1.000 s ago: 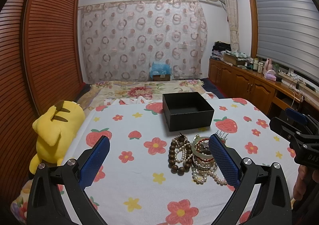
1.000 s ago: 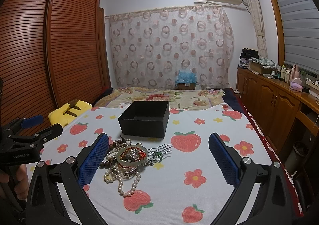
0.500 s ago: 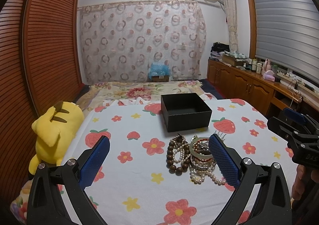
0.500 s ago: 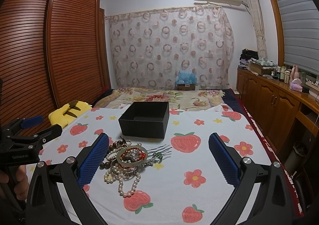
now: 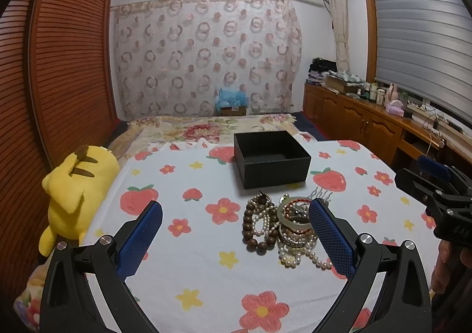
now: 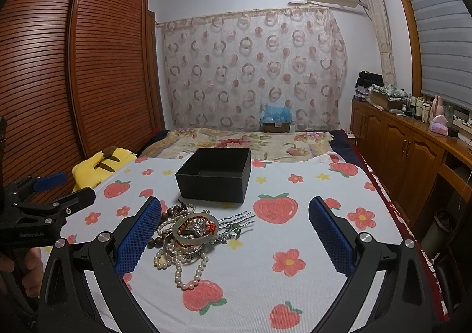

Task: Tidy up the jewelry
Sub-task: 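Reach the left tool into the pile and grasp the green jade bangle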

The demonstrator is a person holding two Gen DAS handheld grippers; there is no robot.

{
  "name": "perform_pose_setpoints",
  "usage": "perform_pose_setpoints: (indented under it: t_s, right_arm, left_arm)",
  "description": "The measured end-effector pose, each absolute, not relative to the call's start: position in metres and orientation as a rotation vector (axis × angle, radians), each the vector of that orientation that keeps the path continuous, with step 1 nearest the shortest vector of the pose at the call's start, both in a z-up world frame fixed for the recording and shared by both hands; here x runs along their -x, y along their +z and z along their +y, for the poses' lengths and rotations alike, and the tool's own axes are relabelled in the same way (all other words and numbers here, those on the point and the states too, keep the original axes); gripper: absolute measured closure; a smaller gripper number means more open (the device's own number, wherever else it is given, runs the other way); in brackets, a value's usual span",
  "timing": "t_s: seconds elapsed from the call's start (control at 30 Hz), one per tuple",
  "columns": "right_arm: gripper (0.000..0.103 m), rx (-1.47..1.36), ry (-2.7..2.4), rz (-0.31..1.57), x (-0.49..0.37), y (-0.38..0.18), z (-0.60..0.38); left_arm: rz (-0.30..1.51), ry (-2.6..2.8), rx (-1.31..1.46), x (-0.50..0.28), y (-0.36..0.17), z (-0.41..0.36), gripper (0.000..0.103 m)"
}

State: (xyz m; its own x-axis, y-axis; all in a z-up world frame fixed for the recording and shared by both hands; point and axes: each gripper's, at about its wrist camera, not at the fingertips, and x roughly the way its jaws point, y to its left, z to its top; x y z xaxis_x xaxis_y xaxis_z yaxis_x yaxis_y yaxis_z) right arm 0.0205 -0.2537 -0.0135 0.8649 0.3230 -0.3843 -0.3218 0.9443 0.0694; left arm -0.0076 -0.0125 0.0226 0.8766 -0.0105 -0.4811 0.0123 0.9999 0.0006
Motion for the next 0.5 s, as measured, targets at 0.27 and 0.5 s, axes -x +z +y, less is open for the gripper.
perform_pose_setpoints:
  t_s: [0.27, 0.5]
  right_arm:
    - [0.002, 0.01, 0.349, 0.43, -0.023, -0.022, -0.255]
    - [0.009, 0.016, 0.379, 0.484, -0.035, -0.037, -0.259]
  left_arm:
    - [0.558, -0.05, -0.019, -0.01, -0.003, -0.013, 0.007]
    - [0.611, -0.095, -0.05, -0.027, -0.018, -0.02, 0.007]
